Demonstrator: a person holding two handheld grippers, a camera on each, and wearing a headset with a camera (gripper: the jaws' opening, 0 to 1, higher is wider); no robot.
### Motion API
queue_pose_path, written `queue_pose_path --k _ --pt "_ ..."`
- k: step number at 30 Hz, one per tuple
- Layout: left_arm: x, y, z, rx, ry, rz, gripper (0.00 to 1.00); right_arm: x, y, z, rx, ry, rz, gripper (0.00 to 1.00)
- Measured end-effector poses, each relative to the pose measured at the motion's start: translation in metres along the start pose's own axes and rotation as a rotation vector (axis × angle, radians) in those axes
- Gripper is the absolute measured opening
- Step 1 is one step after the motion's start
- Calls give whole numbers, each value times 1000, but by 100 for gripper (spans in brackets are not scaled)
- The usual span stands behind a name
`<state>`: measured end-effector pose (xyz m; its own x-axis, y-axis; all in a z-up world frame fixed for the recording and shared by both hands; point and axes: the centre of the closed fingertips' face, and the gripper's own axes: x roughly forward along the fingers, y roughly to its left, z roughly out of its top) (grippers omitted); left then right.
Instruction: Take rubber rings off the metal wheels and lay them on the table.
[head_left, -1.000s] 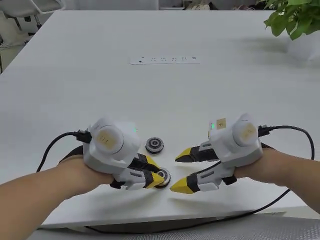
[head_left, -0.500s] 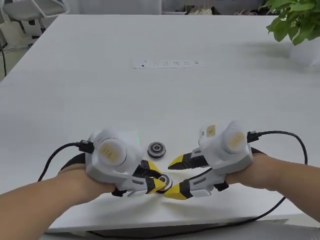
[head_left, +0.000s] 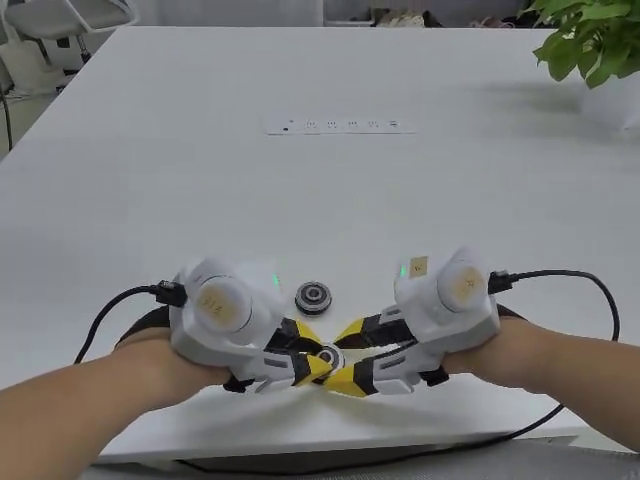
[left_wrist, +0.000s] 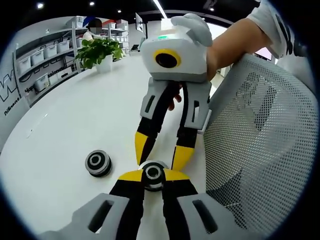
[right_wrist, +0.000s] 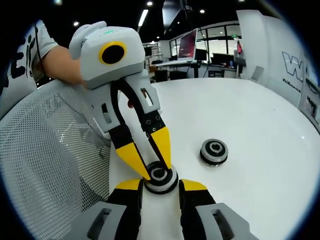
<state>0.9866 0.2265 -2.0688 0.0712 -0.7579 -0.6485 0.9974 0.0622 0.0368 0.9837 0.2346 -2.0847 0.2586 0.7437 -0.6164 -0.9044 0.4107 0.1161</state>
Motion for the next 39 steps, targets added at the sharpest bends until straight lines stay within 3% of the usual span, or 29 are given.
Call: queue_pose_path --k 26,30,39 --pt "0 2 0 -32 -9 40 8 -8 -1 -9 -6 37 -2 12" --pt "-1 2 0 -32 -5 43 8 -9 -4 -10 -14 54 -9 4" --pt "0 2 -1 -33 -7 44 8 -11 -6 -11 63 60 -26 0"
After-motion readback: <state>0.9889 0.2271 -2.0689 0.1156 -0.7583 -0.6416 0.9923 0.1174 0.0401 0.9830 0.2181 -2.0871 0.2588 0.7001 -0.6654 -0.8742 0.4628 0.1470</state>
